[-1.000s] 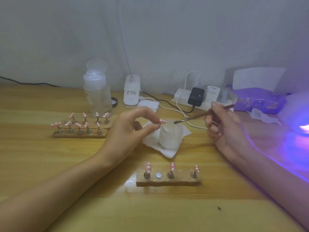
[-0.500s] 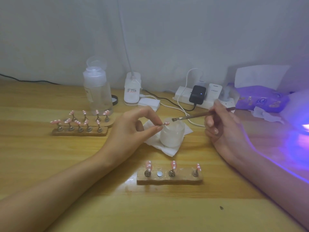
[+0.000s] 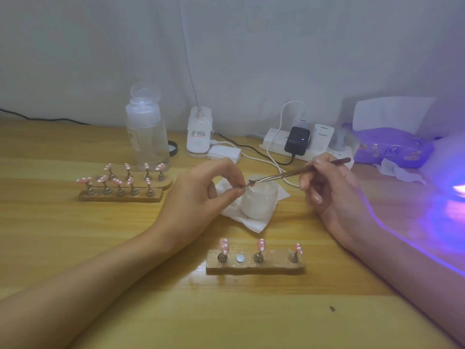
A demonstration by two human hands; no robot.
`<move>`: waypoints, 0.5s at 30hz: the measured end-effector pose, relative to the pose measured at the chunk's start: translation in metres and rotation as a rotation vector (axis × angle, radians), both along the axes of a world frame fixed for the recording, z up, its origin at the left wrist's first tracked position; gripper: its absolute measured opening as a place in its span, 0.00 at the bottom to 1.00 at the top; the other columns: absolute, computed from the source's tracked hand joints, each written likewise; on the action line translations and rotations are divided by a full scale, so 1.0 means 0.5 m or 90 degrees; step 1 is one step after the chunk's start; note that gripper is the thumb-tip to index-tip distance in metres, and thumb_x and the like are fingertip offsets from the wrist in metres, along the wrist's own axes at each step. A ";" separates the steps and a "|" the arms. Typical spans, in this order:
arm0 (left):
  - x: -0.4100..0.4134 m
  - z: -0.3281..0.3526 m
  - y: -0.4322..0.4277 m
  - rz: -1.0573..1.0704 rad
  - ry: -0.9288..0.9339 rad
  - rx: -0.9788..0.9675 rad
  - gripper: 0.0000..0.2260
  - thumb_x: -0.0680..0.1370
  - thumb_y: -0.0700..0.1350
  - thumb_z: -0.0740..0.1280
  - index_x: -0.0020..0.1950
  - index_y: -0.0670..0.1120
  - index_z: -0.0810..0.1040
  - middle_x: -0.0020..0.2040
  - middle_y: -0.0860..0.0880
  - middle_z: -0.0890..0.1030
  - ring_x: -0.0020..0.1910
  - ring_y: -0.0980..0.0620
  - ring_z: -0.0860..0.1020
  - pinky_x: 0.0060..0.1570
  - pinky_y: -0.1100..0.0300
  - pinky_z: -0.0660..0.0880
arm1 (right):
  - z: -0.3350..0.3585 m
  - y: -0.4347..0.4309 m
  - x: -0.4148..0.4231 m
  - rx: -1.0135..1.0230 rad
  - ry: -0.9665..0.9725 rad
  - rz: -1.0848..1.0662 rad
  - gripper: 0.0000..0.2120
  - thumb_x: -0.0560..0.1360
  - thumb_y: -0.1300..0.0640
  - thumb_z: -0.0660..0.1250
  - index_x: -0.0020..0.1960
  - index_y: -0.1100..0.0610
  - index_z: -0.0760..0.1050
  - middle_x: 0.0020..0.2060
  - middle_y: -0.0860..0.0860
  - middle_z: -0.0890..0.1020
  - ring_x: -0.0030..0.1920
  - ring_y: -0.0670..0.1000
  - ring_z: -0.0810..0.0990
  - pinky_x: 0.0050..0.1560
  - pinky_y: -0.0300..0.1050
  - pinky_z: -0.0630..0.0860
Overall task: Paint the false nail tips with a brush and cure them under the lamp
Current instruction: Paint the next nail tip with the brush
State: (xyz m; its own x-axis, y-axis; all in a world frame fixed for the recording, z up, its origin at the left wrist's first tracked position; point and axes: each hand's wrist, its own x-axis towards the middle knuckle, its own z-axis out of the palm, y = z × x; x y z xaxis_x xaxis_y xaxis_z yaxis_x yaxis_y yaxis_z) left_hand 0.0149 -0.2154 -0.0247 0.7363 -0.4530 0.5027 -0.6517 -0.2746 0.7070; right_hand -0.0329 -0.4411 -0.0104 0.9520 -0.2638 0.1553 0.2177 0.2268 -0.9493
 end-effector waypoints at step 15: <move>0.001 0.000 0.001 0.004 -0.019 0.009 0.05 0.78 0.42 0.71 0.46 0.53 0.79 0.48 0.58 0.81 0.29 0.54 0.69 0.35 0.62 0.67 | -0.003 -0.007 -0.001 0.005 -0.027 -0.033 0.12 0.82 0.60 0.57 0.40 0.54 0.69 0.26 0.52 0.78 0.22 0.45 0.64 0.24 0.34 0.62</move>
State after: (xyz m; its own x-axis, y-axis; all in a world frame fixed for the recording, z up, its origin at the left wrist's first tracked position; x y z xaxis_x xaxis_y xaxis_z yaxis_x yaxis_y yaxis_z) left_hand 0.0153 -0.2148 -0.0248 0.7240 -0.4550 0.5185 -0.6708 -0.2889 0.6831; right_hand -0.0332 -0.4445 -0.0121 0.9297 -0.3141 0.1923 0.2689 0.2223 -0.9372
